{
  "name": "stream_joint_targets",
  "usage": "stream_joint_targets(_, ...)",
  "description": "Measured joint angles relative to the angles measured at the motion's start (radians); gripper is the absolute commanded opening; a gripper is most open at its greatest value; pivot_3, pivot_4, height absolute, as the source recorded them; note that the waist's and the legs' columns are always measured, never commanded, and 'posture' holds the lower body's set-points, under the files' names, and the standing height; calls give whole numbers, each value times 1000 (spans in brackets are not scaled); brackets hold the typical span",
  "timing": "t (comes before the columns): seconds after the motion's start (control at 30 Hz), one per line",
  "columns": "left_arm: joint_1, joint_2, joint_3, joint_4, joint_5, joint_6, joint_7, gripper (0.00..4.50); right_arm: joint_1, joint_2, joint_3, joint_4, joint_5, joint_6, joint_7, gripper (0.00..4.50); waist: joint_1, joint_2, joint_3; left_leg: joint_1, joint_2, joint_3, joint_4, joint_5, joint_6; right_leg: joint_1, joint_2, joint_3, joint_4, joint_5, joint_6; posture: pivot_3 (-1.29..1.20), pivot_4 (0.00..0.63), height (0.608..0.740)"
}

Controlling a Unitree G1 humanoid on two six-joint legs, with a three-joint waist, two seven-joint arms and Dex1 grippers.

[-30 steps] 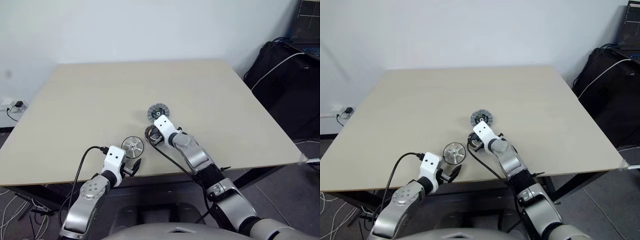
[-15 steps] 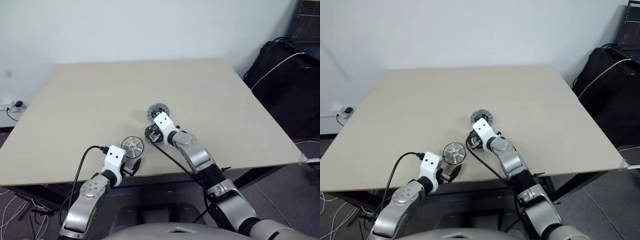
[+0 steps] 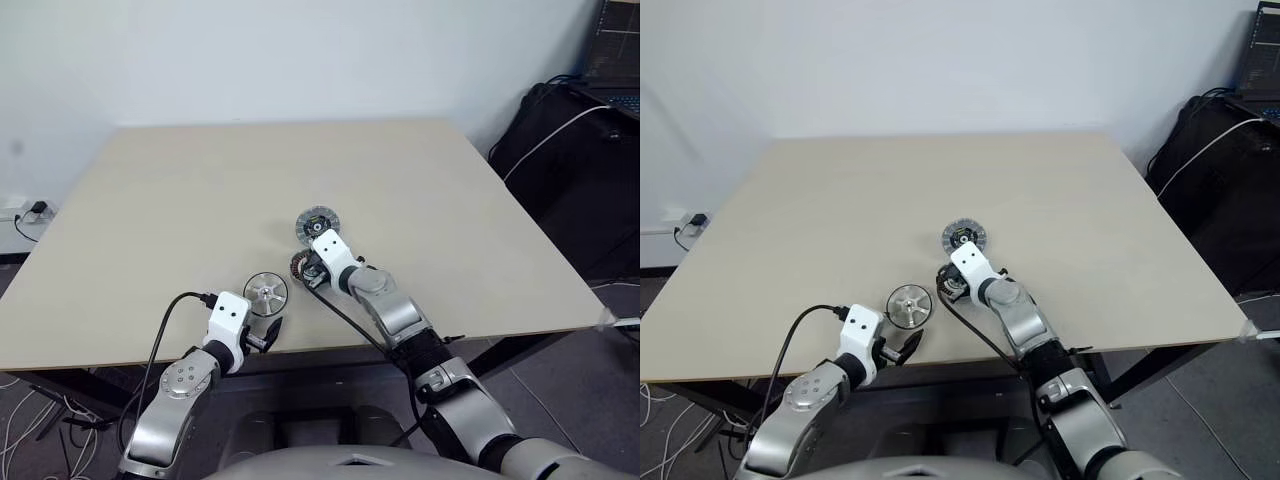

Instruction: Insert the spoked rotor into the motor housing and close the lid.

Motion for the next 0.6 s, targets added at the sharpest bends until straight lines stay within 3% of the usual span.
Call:
stream_joint_targets(0.23,-1,0,0,0,0,0,0,4500,2,30,-4,-71,20,-58,6,46,-3,0,0,-1,1,-1,0,0,-1,0,1,-1,1,0,0,0,0,740)
stream_joint_targets(0.6,2,0,2,0,0,1,0,4500,-5,1,1,69,-5,-57,-10,46,1,-1,-1,2,0,-2,0,1,-1,2,0,-2,0,-1,-1,0,0,740)
